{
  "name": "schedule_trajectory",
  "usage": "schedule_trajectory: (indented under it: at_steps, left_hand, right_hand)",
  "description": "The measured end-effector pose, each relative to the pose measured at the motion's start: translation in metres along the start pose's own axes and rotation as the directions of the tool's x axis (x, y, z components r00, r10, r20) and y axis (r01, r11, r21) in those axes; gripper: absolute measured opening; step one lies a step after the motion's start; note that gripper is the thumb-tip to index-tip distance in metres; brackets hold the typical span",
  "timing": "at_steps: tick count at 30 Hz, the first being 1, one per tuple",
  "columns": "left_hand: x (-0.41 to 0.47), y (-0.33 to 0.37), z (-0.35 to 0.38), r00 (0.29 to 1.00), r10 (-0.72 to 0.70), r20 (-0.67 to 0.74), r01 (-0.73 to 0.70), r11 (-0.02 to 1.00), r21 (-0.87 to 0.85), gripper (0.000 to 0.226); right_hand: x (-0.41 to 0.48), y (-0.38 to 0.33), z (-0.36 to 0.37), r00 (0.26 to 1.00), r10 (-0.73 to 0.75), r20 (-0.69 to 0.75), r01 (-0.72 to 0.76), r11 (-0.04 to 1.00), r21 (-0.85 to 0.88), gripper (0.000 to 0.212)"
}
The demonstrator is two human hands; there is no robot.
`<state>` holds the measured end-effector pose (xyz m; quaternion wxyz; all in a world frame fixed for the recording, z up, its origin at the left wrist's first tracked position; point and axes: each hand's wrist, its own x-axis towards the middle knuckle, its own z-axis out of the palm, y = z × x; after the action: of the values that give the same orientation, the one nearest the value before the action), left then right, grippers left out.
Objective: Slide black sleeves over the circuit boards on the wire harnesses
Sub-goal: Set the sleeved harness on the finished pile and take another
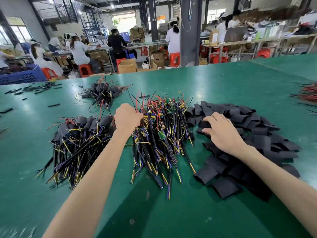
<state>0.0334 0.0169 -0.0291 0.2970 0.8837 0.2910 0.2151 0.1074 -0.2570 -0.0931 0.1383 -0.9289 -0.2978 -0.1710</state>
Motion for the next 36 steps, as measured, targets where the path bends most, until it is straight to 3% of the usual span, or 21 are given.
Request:
schedule_trajectory:
  at_steps: [4, 6, 8, 10, 11, 14, 20, 23, 25, 27, 29, 33, 36]
  left_hand:
    - [0.006, 0.000, -0.001, 0.995, -0.031, 0.094, 0.046, 0.986, -0.161, 0.014]
    - [0.003, 0.000, 0.003, 0.999, 0.007, 0.045, -0.012, 0.995, 0.099, 0.032]
    - [-0.002, -0.002, 0.009, 0.979, 0.144, -0.147, -0.081, 0.927, 0.365, 0.052]
    - [-0.002, -0.001, 0.013, 0.923, 0.292, -0.250, -0.160, 0.883, 0.441, 0.043]
    - [0.001, 0.000, 0.016, 0.929, 0.300, -0.217, -0.181, 0.879, 0.441, 0.032]
    - [0.017, 0.005, 0.019, 0.992, 0.130, -0.002, -0.120, 0.925, 0.359, 0.023]
    - [0.043, 0.009, 0.019, 0.993, 0.006, 0.114, -0.034, 0.969, 0.244, 0.034]
    - [0.049, 0.014, 0.009, 0.965, -0.078, 0.251, 0.064, 0.996, 0.064, 0.040]
    - [0.053, 0.015, 0.002, 0.941, -0.104, 0.323, 0.155, 0.978, -0.137, 0.023]
    - [0.054, 0.017, -0.008, 0.948, -0.094, 0.303, 0.199, 0.920, -0.338, 0.006]
    - [0.053, 0.024, -0.022, 0.965, -0.074, 0.253, 0.184, 0.877, -0.445, 0.018]
    - [0.041, 0.040, -0.054, 0.994, 0.071, 0.079, -0.026, 0.881, -0.472, 0.023]
    - [0.017, 0.035, -0.071, 0.976, 0.192, 0.106, -0.136, 0.909, -0.393, 0.016]
  right_hand:
    - [-0.001, 0.000, 0.001, 1.000, 0.001, 0.002, -0.001, 1.000, 0.006, 0.034]
    - [-0.001, 0.000, 0.001, 1.000, 0.013, 0.006, -0.013, 1.000, 0.013, 0.035]
    - [-0.001, -0.002, 0.002, 1.000, 0.024, 0.013, -0.024, 0.999, 0.025, 0.035]
    - [0.000, -0.003, 0.002, 1.000, 0.023, 0.020, -0.024, 0.999, 0.035, 0.036]
    - [0.000, -0.003, 0.002, 0.999, 0.022, 0.024, -0.023, 0.999, 0.036, 0.036]
    - [0.000, -0.002, 0.003, 0.999, 0.029, 0.035, -0.030, 0.999, 0.033, 0.036]
    - [-0.001, -0.001, 0.003, 0.999, 0.015, 0.029, -0.016, 0.999, 0.033, 0.036]
    - [-0.001, -0.001, 0.003, 1.000, 0.010, 0.023, -0.011, 1.000, 0.027, 0.035]
    - [0.000, -0.001, 0.003, 1.000, 0.013, 0.011, -0.013, 0.999, 0.031, 0.036]
    - [0.000, -0.002, 0.003, 1.000, 0.022, 0.007, -0.022, 0.999, 0.036, 0.037]
    - [0.000, -0.002, 0.004, 1.000, 0.023, 0.002, -0.024, 0.999, 0.038, 0.037]
    - [-0.001, -0.003, 0.003, 0.999, 0.032, 0.003, -0.032, 0.998, 0.050, 0.038]
    - [-0.001, -0.003, 0.002, 0.999, 0.034, -0.001, -0.034, 0.998, 0.053, 0.038]
